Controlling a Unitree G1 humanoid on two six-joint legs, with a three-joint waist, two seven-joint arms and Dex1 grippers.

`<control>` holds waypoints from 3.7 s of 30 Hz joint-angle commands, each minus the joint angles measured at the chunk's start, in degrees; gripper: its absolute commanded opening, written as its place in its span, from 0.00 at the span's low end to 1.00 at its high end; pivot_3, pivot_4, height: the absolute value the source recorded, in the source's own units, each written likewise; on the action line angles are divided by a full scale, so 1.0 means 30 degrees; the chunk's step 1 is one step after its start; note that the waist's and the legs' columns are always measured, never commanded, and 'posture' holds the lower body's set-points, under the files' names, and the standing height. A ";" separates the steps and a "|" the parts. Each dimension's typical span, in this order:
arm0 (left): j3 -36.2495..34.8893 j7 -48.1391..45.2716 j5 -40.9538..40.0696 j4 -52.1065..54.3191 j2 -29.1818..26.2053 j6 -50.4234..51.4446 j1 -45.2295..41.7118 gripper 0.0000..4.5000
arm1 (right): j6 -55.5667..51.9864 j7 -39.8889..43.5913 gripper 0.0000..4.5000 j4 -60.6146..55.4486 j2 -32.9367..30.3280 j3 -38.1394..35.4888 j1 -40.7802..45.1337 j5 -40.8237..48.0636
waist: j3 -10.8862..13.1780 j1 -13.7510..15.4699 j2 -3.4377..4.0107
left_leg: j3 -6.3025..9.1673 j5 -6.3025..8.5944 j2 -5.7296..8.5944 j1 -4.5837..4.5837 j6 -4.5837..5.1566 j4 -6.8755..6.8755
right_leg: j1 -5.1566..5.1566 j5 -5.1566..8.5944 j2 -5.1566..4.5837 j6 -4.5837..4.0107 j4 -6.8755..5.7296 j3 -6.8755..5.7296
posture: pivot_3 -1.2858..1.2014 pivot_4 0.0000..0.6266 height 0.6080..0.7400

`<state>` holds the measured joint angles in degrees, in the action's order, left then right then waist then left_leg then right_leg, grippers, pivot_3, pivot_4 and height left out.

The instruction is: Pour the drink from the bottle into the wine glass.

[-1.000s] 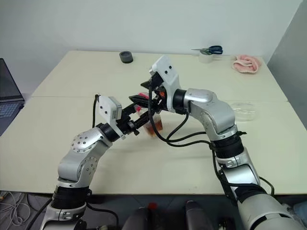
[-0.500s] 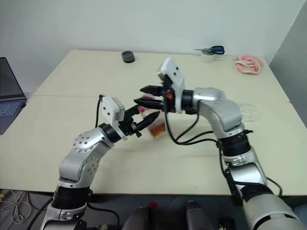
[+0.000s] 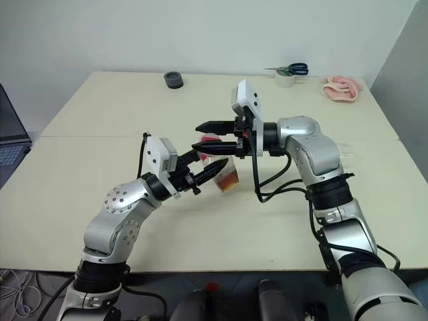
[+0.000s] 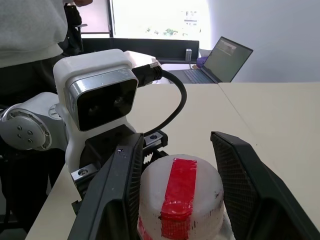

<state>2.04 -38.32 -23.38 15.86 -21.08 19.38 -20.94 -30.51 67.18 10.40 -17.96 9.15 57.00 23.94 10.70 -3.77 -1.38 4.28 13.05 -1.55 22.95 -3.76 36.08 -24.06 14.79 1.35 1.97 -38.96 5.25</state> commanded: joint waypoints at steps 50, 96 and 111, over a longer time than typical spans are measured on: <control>-0.0622 0.0509 0.0620 -0.1483 0.0002 -0.0484 -0.1508 0.46 | -0.6437 -1.2553 0.55 -0.8211 0.1429 -0.0073 -0.2245 -0.0782 | 0.0000 0.0134 0.0000 | -0.0009 0.0000 -0.0002 0.0006 0.0000 -0.0003 | -0.0008 0.0027 0.0008 0.0046 0.0008 0.0020 | 0.52 0.24 1.00; -0.0530 0.1007 0.0636 -0.1034 -0.0126 -0.0039 -0.1261 0.45 | -0.2843 -0.4644 1.00 -0.4127 -0.1013 -0.0794 -0.0898 -0.1689 | 0.0012 0.0157 0.0008 | -0.0008 0.0000 -0.0002 0.0000 -0.0001 -0.0005 | -0.0012 -0.0010 0.0003 -0.0018 -0.0006 0.0018 | 0.52 0.24 1.00; -0.0493 0.0906 0.0695 -0.1281 -0.0046 -0.0253 -0.1221 0.44 | -0.9194 -1.1894 1.00 -0.9493 0.1312 -0.1487 -0.2350 -0.0050 | 0.0012 0.0150 0.0008 | -0.0010 0.0000 0.0003 0.0011 -0.0001 -0.0004 | -0.0011 0.0027 0.0003 0.0044 0.0007 0.0023 | 0.52 0.24 1.00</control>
<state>1.51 -35.61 -21.23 10.69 -21.25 19.96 -23.41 -58.19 33.26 -15.56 -14.32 4.62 49.60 24.02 10.73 -3.32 -1.36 4.24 13.05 -1.54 22.99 -3.77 36.07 -24.09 14.87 1.35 2.10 -38.93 5.32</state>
